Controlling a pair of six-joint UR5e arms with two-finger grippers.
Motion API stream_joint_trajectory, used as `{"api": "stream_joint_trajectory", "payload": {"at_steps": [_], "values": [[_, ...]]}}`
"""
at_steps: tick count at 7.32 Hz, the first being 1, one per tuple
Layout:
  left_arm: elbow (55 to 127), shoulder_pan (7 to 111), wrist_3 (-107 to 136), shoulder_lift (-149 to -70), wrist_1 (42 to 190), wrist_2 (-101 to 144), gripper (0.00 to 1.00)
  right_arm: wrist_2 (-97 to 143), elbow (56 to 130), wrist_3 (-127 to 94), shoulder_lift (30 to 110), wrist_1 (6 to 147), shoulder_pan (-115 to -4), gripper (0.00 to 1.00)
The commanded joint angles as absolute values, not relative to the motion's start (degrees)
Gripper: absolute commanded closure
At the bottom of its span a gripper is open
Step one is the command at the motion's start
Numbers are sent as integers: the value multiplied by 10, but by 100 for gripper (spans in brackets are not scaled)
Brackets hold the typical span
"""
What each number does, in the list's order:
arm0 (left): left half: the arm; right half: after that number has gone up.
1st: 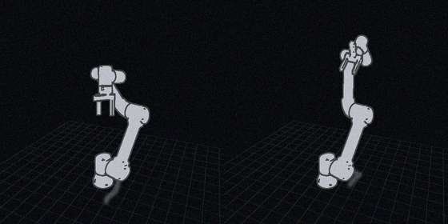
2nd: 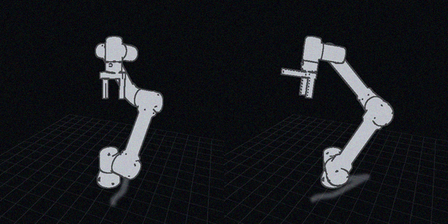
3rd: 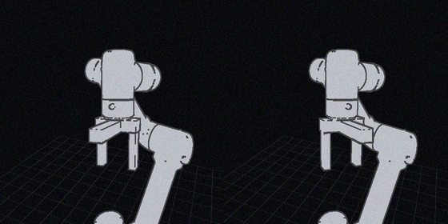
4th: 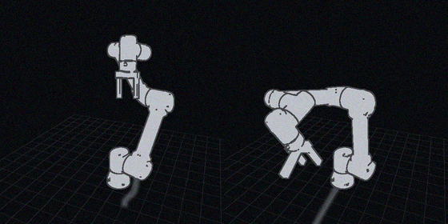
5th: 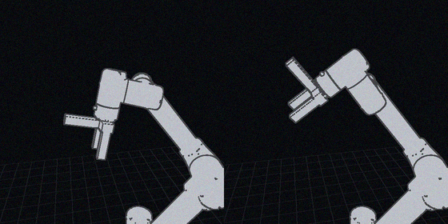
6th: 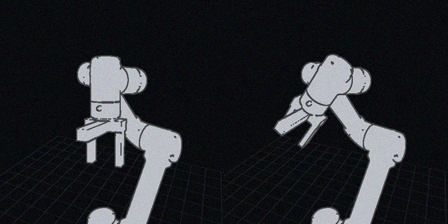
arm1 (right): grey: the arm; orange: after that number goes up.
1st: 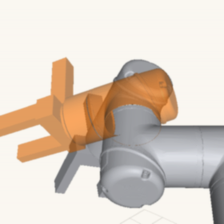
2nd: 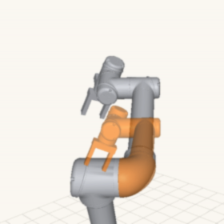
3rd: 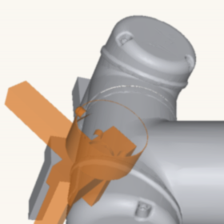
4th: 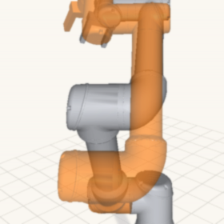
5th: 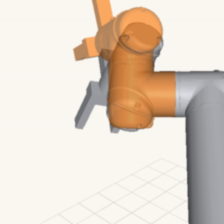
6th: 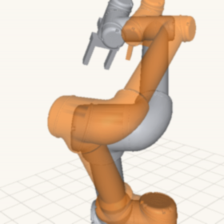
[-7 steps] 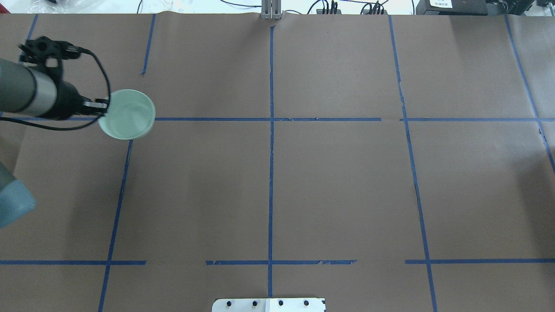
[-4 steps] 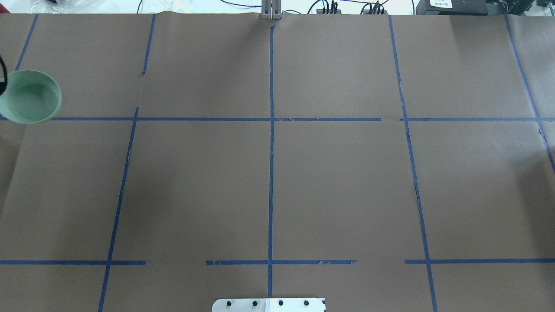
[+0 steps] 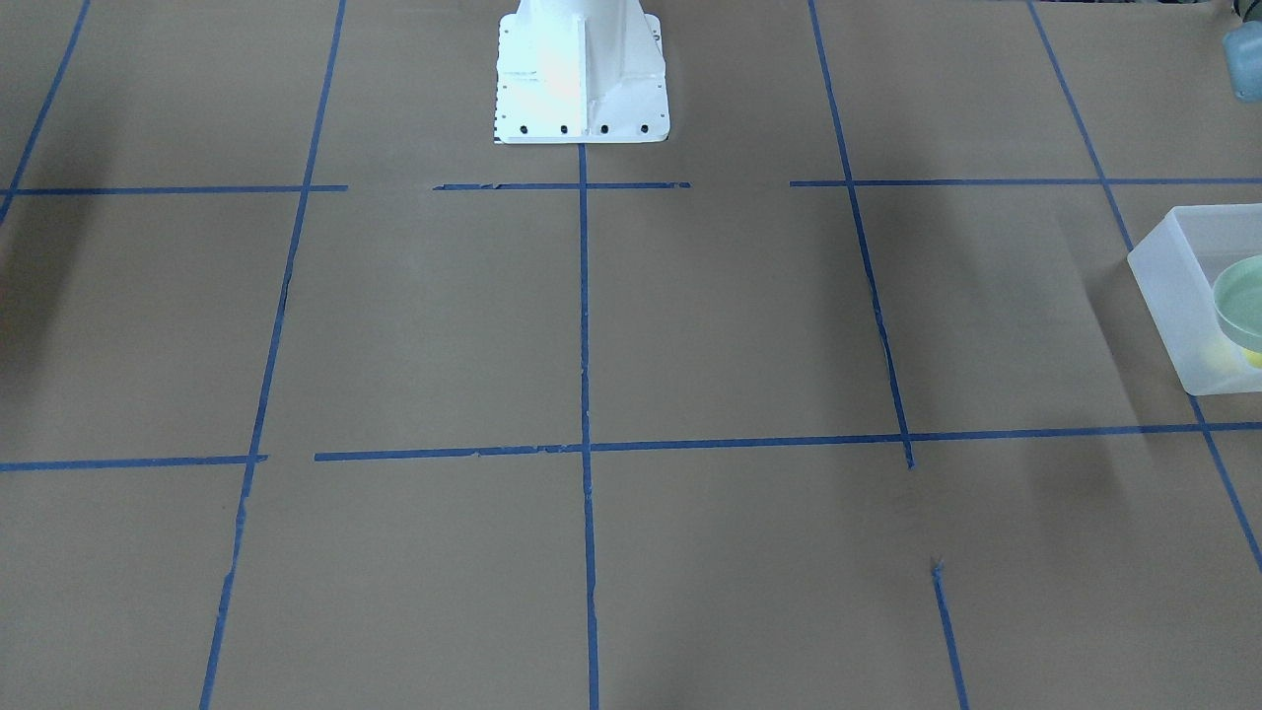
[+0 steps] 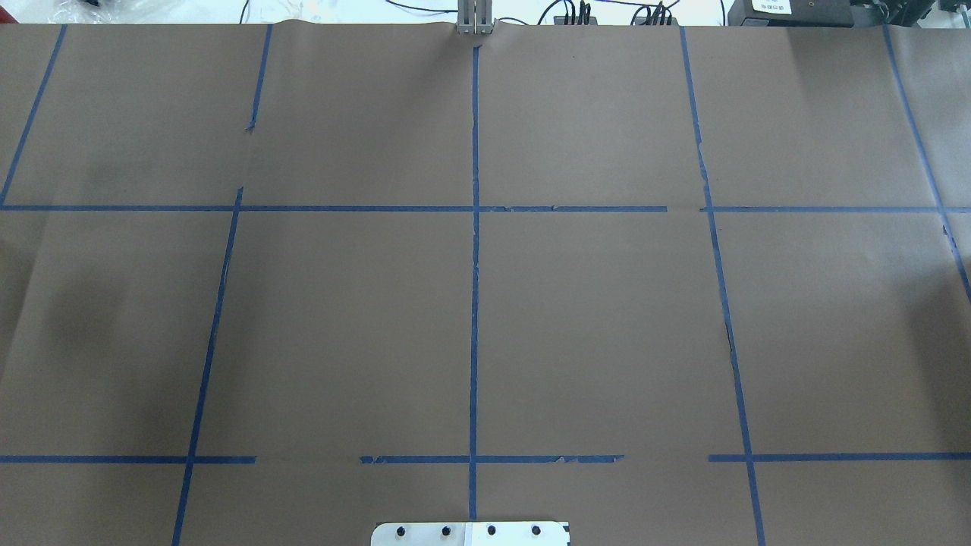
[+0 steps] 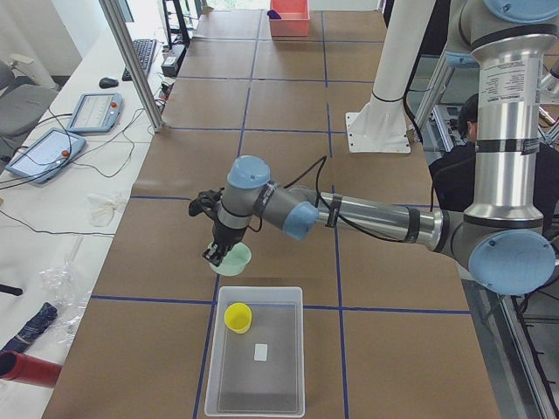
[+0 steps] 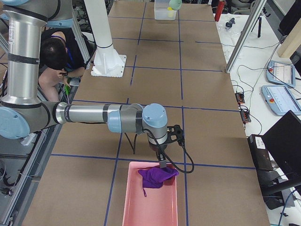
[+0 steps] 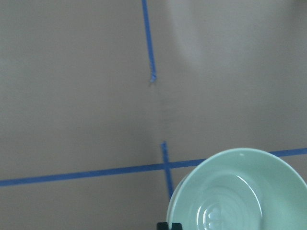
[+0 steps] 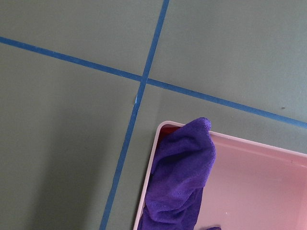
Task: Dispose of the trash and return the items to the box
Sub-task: 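Lift the green bowl off the table and place it in the clear bin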
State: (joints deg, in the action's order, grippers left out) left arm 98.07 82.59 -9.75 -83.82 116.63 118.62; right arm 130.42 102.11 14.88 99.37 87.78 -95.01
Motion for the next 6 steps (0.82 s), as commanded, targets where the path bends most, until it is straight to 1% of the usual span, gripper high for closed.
{"api": "stream_joint_trajectory", "payload": {"at_steps": [1, 3, 5, 6], "values": [[919, 848, -147, -761, 1304, 1228, 100, 1303, 1020, 149, 996, 872, -950, 0], [891, 884, -207, -747, 1311, 1229, 100, 1304, 1021, 149, 996, 872, -950, 0], [860, 885, -210, -752, 1313, 1227, 100, 1303, 1017, 149, 999, 852, -950, 0], [849, 885, -210, -754, 1332, 1227, 25, 1303, 1016, 149, 999, 853, -950, 0]]}}
